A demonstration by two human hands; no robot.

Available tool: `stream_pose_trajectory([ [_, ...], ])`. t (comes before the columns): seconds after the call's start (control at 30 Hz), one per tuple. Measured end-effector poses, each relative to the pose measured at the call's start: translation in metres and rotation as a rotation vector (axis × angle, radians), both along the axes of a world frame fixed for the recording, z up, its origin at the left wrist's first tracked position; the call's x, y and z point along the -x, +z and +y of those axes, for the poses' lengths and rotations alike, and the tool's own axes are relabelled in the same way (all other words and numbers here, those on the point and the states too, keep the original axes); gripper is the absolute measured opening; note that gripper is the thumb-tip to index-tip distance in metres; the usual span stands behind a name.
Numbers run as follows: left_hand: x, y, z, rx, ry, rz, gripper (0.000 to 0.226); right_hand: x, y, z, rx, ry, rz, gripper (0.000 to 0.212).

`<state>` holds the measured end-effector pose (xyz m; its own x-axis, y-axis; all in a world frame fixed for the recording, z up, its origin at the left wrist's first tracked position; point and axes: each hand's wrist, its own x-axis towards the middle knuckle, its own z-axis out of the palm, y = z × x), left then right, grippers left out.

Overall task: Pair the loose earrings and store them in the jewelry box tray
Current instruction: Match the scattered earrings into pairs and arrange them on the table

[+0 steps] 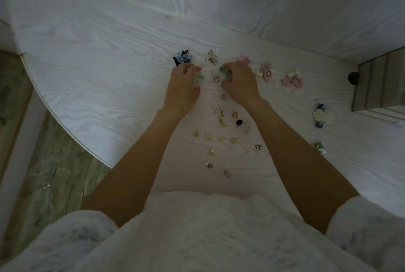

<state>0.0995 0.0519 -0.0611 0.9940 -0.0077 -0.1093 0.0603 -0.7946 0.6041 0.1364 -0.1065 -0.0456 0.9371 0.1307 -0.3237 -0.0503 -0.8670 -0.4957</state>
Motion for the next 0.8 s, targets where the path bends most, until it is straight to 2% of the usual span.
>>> stream_pose_trajectory([
  [0.1, 0.002, -0.002, -0.002, -0.066, 0.044, 0.042, 0.046, 0.006, -0.002, 0.01, -0.019, -0.016, 0.004, 0.042],
  [0.23, -0.001, -0.003, -0.008, -0.013, 0.005, 0.061, 0.039, 0.014, -0.003, 0.02, -0.038, -0.007, 0.0, 0.042],
  [0.47, -0.012, -0.004, -0.013, 0.01, -0.086, 0.054, 0.04, 0.02, -0.005, 0.027, -0.028, -0.048, -0.006, 0.035],
  [0.67, -0.011, 0.003, -0.01, 0.123, -0.186, 0.051, 0.058, 0.02, -0.011, 0.023, -0.056, -0.08, -0.031, 0.034],
  [0.8, 0.001, 0.008, 0.002, 0.179, -0.178, 0.007, 0.066, 0.031, -0.002, 0.011, -0.191, -0.103, -0.116, 0.033],
])
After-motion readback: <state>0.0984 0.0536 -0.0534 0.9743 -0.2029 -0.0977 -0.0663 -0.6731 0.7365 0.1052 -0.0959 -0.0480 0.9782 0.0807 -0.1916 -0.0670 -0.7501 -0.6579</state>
